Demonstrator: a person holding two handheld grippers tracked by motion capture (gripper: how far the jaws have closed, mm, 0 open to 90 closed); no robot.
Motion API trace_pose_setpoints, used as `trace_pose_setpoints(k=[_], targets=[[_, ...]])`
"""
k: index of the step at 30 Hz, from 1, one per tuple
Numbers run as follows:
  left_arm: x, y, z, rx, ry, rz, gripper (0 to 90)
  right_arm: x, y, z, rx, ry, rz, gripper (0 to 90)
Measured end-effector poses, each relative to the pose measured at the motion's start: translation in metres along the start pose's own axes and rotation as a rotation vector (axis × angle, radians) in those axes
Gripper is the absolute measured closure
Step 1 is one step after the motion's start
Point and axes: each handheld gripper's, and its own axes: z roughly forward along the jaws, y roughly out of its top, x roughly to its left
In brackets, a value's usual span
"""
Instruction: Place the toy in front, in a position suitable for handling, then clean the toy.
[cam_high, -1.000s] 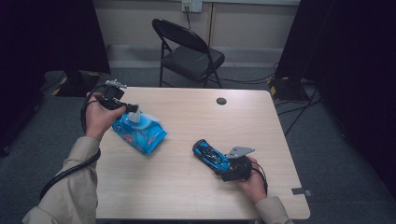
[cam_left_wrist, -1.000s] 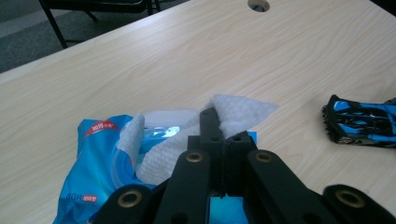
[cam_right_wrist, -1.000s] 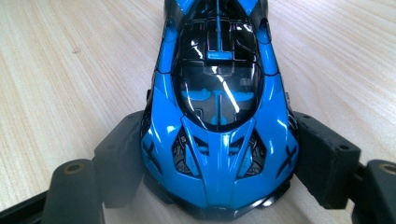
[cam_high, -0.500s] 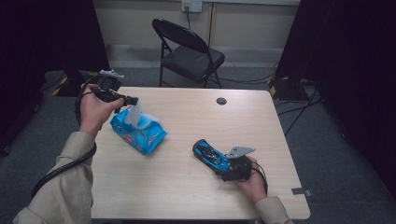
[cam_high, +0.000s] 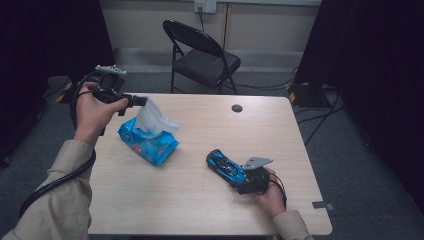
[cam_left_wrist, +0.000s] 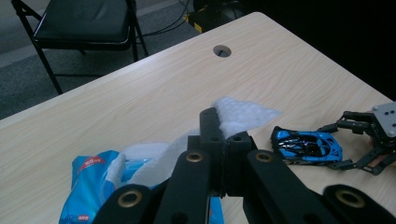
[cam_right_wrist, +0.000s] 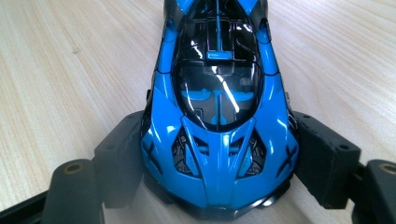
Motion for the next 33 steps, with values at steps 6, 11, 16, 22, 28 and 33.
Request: trace_pose_setpoints(k=[6,11,16,22,28,33], targets=[[-0.014,0.004,0.001,-0.01,-0.041,0.026,89.8,0.0,0.0,0.0,0.0,0.0,0.0,25.0],[-0.026,0.012,-0.001,-0.018,-0.055,0.05,89.9,0.0,0.0,0.0,0.0,0.0,0.0,25.0],[-0.035,0.013,0.002,-0.019,-0.09,0.057,89.8,0.0,0.0,0.0,0.0,0.0,0.0,25.0],[-0.045,0.013,0.009,-0.023,-0.114,0.062,89.9,0.0,0.0,0.0,0.0,0.0,0.0,25.0],[-0.056,0.012,0.015,-0.032,-0.155,0.075,89.8,0.0,0.0,0.0,0.0,0.0,0.001,25.0],[-0.069,0.007,0.024,-0.023,-0.196,0.094,89.8,0.0,0.0,0.0,0.0,0.002,-0.001,24.9]])
